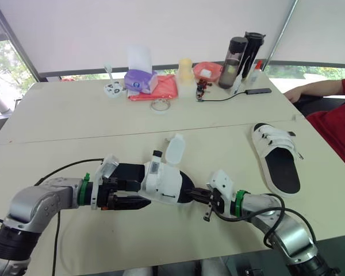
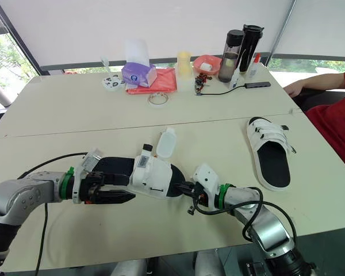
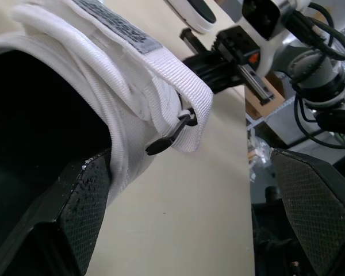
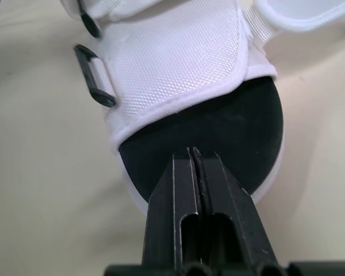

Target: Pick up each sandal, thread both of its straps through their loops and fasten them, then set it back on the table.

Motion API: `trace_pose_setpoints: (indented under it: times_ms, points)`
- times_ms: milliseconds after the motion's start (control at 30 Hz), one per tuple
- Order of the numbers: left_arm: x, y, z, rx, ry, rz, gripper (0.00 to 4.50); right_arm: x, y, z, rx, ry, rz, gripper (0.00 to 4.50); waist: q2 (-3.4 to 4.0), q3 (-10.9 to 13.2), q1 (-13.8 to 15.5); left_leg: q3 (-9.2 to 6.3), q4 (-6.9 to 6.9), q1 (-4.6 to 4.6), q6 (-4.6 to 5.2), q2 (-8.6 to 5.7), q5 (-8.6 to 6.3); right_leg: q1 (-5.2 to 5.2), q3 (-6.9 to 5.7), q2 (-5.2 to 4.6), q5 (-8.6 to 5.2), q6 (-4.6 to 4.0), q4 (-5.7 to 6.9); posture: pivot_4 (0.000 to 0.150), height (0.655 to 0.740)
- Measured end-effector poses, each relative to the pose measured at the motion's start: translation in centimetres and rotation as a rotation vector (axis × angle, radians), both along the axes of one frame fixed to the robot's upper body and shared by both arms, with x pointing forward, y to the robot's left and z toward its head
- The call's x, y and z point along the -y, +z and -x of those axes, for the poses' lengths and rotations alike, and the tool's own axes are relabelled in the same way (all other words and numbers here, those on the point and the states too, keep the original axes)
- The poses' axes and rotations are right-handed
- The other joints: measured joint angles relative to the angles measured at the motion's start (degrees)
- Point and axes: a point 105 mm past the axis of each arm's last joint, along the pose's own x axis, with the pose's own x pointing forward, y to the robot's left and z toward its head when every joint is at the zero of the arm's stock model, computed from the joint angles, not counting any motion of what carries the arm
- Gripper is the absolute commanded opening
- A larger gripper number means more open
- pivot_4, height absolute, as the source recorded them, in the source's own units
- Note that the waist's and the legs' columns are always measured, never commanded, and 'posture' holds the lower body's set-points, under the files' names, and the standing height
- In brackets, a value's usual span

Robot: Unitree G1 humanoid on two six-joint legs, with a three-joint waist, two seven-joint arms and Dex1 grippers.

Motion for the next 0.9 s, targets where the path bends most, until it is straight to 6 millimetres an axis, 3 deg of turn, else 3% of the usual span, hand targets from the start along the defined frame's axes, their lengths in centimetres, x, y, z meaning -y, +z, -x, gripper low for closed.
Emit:
trace_pose_setpoints:
  times_ms: [200,367,567,700,900]
  points:
    - [-0.3,0.4,-0.5,0.029,0.012,-0.021,4.43,0.2,-0.1,-0.3,0.019,0.013,0.001,0.0,-0.01,0.0,-0.1,-0.01,0.01,0.02,0.01,-0.01,0.01,0.0,-0.01,0.03,0.0,0.01,0.08,0.15,0.74]
    - [-2.9,3.4,-1.9,0.169,0.071,-0.072,4.43,0.3,-0.2,-0.5,0.033,0.022,0.017,0.0,0.0,0.0,-0.1,0.0,0.03,0.11,0.0,-0.01,0.01,0.06,-0.01,0.05,0.0,0.01,0.13,0.15,0.74]
    - [-2.0,5.4,-4.7,0.308,0.122,-0.016,4.43,0.2,-0.3,-0.9,0.041,0.025,0.022,0.0,-0.04,0.0,-0.1,-0.01,0.06,0.45,0.0,-0.04,0.01,0.44,-0.03,0.05,0.0,0.01,0.13,0.15,0.74]
    - [-0.7,4.7,-5.4,0.267,0.059,-0.001,4.43,0.0,-0.3,-1.1,0.049,0.036,0.024,0.0,-0.04,0.0,-0.2,0.01,0.06,0.48,0.0,-0.08,0.01,0.44,-0.03,0.11,0.01,0.03,0.16,0.15,0.74]
    - [-0.5,3.3,-7.0,0.194,0.047,0.001,4.43,0.0,-0.3,-1.2,0.056,0.038,0.025,0.0,-0.06,0.0,-0.2,0.0,0.08,0.5,0.01,-0.08,0.02,0.42,-0.03,0.18,0.02,0.05,0.31,0.15,0.74]
